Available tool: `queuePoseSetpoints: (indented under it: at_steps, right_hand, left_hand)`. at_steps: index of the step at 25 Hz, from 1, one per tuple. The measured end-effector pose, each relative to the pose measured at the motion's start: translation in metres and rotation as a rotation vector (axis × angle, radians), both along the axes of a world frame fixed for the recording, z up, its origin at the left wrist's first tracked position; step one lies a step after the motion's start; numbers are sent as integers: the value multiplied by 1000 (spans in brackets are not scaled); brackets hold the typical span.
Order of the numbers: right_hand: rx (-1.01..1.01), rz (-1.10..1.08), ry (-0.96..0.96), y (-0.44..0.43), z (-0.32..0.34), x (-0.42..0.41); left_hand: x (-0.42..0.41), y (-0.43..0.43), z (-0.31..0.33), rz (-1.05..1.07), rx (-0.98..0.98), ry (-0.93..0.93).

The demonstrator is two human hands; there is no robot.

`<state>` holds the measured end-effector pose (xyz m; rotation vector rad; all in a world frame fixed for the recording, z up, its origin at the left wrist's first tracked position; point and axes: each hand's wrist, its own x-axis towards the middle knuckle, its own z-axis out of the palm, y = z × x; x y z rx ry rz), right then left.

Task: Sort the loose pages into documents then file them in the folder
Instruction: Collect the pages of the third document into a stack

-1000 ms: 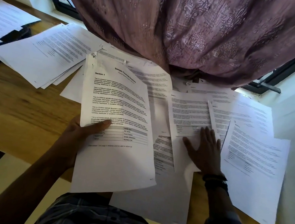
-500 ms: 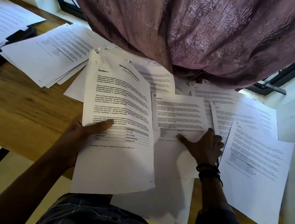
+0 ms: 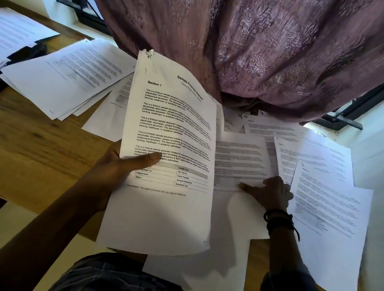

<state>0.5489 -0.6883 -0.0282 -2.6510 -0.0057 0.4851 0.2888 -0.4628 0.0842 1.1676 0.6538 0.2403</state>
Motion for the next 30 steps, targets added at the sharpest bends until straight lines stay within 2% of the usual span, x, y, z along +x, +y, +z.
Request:
queuePoseSetpoints:
  at_steps: [2,6,9,12,17,22,27,30]
  right_hand:
    - [42,11,-28,-1,0,-4]
    - [-45,25,-124,4,6,-12]
    - [-13,7,-50,2,10,-7]
    - [-83,-3,67,-2,15,2]
    - [-103,25,58,-2,16,3]
    - [98,85,-57,-6,30,6]
    - [438,154,-109,-8,67,-9]
    - [663,253,-120,-6,108,-31]
  left_hand:
    - [4,-1,5,-21,13,-35]
    - [8,-4,9,-44,15,-80]
    - [7,-7,8,-65,6,-93]
    - [5,-8,6,-73,-9,-102]
    - [2,-7,4,-86,-23,-101]
    - [5,-6,9,-91,-5,-123]
    - [29,-22,34,-147,4,-287]
    - [46,-19,36,-179,70,-300]
